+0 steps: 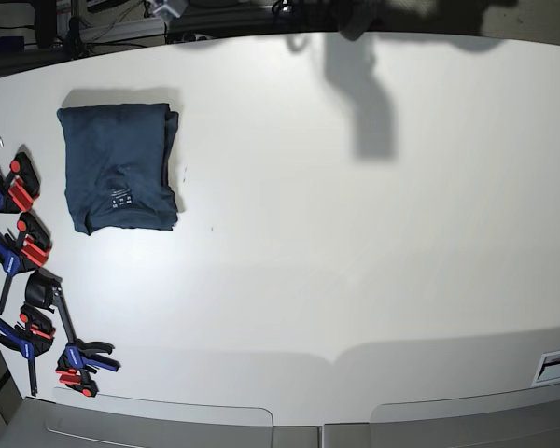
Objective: Fold the T-shirt properly
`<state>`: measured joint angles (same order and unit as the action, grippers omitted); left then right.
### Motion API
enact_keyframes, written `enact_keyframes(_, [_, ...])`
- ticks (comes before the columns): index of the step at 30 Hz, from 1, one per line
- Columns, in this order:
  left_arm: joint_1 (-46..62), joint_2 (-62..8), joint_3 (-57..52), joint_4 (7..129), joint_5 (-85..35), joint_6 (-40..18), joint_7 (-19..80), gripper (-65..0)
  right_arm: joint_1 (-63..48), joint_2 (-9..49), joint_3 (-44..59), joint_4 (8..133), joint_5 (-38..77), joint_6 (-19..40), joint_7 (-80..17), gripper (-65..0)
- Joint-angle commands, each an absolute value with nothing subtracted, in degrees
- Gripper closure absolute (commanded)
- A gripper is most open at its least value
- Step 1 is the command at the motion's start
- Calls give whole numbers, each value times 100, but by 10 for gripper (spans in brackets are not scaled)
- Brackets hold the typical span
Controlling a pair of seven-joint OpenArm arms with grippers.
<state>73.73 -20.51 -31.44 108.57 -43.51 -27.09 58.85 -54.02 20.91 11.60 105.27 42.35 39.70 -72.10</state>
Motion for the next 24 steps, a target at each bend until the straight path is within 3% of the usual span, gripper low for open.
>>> enact_keyframes(1, [7393,-2071,-3166,10689,-4362,-2757,5951,0,-5474,2202,965,10451,4125,4000,-7000,0])
enact_keyframes(6, [6755,-2091,-3037,9539,-4357,-2967,5876,0,-5157,2630,-158,9448,3151,4000,-6202,0])
enact_keyframes(14, [5833,-2112,-1820,7898,-4316,-3089,5382,0,-3944,2729,-1417,7279,2823,3640,-6082,0])
enact_keyframes(24, [4639,-1949,148,6517,-2279,-3175,3583,0,-2331,2685,-2700,5096,2823,3597,-5441,0])
